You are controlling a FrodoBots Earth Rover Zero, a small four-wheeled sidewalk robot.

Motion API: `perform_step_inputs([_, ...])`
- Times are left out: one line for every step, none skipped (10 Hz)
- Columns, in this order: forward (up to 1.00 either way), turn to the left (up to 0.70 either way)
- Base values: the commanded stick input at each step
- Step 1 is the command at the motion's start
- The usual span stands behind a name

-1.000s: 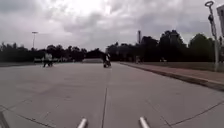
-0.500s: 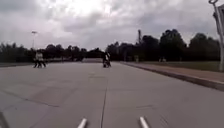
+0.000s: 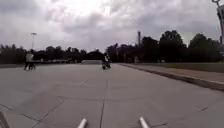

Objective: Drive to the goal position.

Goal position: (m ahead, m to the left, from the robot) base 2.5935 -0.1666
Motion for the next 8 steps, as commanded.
perform_step_inputs([0.70,0.35])
perform_step_inputs([0.70,0.35])
perform_step_inputs([0.70,0.35])
perform_step_inputs([0.70,0.35])
perform_step_inputs([0.70,0.35])
perform_step_inputs([0.70,0.35])
perform_step_inputs([0.70,0.35])
perform_step_inputs([0.70,0.35])
